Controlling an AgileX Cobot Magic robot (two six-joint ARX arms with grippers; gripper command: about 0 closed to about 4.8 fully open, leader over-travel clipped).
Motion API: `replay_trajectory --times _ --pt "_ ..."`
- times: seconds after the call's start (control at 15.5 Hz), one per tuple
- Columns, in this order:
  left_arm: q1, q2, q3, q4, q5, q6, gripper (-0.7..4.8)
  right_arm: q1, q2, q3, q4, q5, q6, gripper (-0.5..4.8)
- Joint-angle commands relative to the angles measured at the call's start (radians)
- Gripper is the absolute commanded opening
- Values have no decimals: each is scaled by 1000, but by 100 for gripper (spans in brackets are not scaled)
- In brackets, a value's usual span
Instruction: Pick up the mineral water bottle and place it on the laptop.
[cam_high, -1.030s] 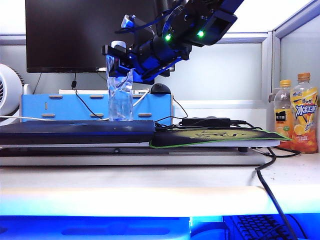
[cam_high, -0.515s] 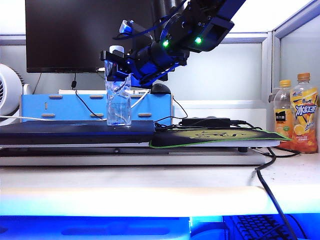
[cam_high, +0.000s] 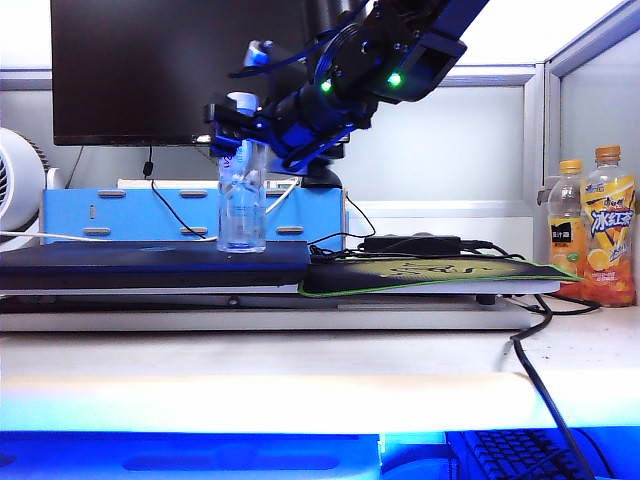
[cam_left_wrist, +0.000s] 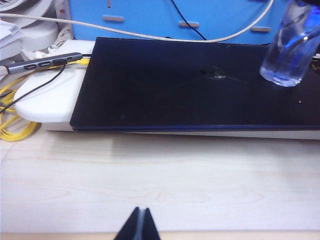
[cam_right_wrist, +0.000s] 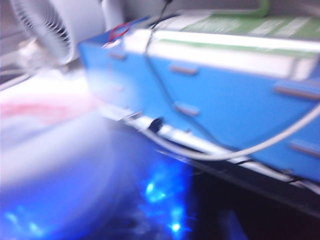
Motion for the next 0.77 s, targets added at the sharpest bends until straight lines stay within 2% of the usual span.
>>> replay_trajectory --times 0.06,0.13,0.32,0.45,0.51,0.58,0.77 --pt "-2 -2 2 5 1 1 -2 0 -5 6 -14 -24 2 457" --pt "-2 -2 2 5 1 1 -2 0 -5 6 -26 -40 2 479" --pt "-2 -2 2 5 1 1 -2 2 -5 7 -25 32 0 479" --pt "-2 -2 2 5 1 1 -2 0 -5 22 -98 45 -1 479" --pt "-2 -2 2 5 1 1 -2 1 -5 36 -128 84 -6 479" --pt "-2 -2 2 5 1 1 -2 2 -5 36 -93 118 -6 479" --pt "-2 -2 2 5 1 1 -2 2 -9 36 53 109 -5 479"
